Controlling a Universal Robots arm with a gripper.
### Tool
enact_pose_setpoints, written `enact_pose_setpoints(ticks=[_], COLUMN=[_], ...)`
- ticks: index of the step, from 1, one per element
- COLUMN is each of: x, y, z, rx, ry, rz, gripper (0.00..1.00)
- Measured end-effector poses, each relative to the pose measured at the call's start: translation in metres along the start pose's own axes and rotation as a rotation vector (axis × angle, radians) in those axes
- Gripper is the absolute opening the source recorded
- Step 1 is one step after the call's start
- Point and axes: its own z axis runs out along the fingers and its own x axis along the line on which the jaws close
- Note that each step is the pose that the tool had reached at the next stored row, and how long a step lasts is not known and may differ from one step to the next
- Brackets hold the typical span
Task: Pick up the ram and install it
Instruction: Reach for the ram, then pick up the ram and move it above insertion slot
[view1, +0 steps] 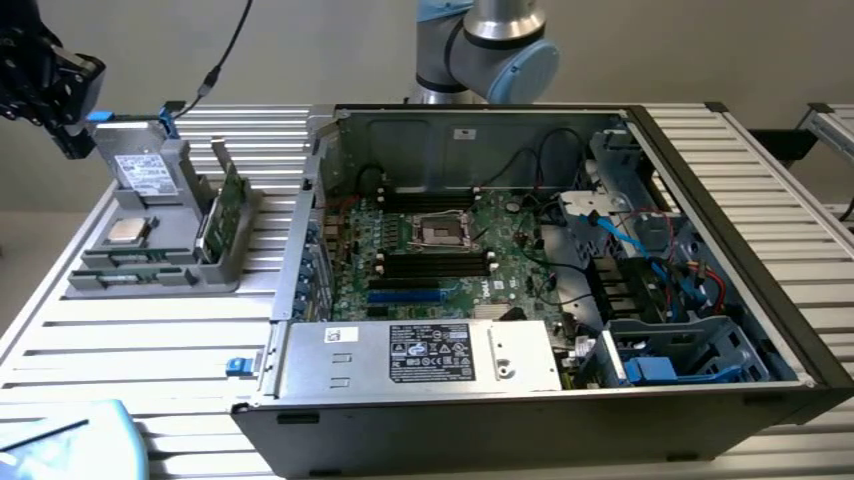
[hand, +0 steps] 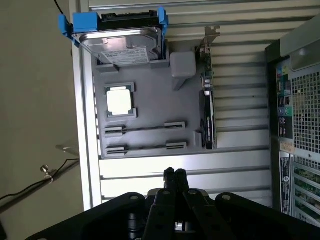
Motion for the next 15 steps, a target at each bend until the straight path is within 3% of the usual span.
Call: enact_pose_setpoints(ticks=[9,15], x=[0.0002,0.0002], y=[-0.0012,-0.0012], z=[0.0026,0.0027], rx=[0.0087,0.0098], ry=[0.0305,0.0321], rz=[0.001,0.001], gripper=[0.1,0.1])
